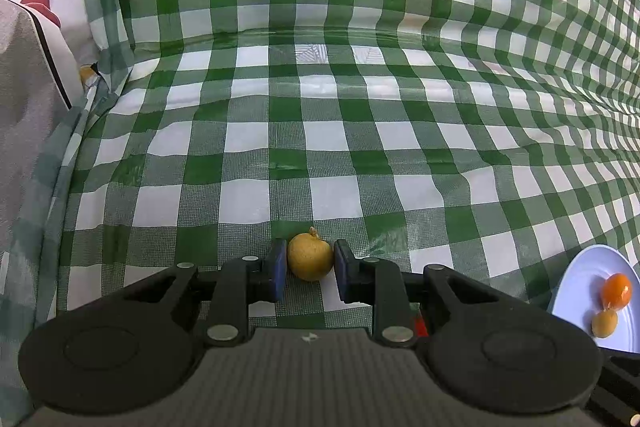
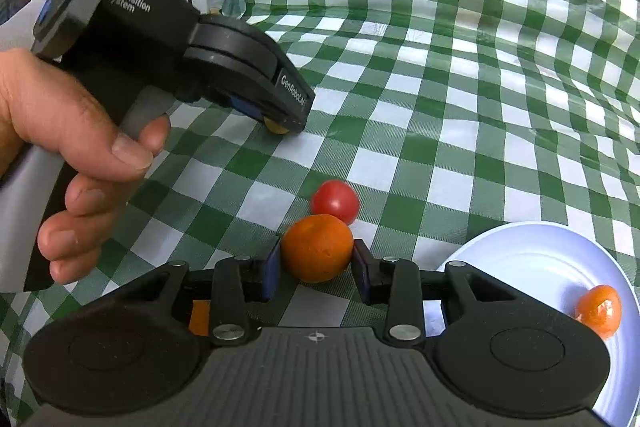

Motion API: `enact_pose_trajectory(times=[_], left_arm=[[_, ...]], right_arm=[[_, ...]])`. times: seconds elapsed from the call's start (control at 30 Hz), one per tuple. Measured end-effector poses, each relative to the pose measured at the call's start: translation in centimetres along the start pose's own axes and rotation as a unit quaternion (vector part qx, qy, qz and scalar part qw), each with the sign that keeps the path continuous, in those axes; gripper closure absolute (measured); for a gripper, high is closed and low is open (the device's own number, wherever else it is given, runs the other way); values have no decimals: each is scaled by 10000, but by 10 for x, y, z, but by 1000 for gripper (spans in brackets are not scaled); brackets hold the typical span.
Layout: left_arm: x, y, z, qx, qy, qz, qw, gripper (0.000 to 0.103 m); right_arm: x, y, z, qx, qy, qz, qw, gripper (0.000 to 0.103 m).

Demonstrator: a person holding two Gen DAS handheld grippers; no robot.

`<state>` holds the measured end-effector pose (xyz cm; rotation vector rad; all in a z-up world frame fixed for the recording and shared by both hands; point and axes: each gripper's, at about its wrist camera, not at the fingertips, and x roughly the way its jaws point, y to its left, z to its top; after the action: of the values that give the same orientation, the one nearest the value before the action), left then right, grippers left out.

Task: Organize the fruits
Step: 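Lift the mandarin with the right tool while the left tool holds the yellow fruit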

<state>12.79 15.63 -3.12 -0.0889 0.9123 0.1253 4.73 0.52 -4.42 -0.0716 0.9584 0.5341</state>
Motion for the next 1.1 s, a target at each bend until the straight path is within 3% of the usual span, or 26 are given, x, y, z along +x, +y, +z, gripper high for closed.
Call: enact_pose_trajectory(times=[1.1], left_arm=[[-15, -12, -6, 220, -119, -32, 9997, 76]], right_arm=[[-64, -35, 5, 277, -615, -625, 9958, 64]])
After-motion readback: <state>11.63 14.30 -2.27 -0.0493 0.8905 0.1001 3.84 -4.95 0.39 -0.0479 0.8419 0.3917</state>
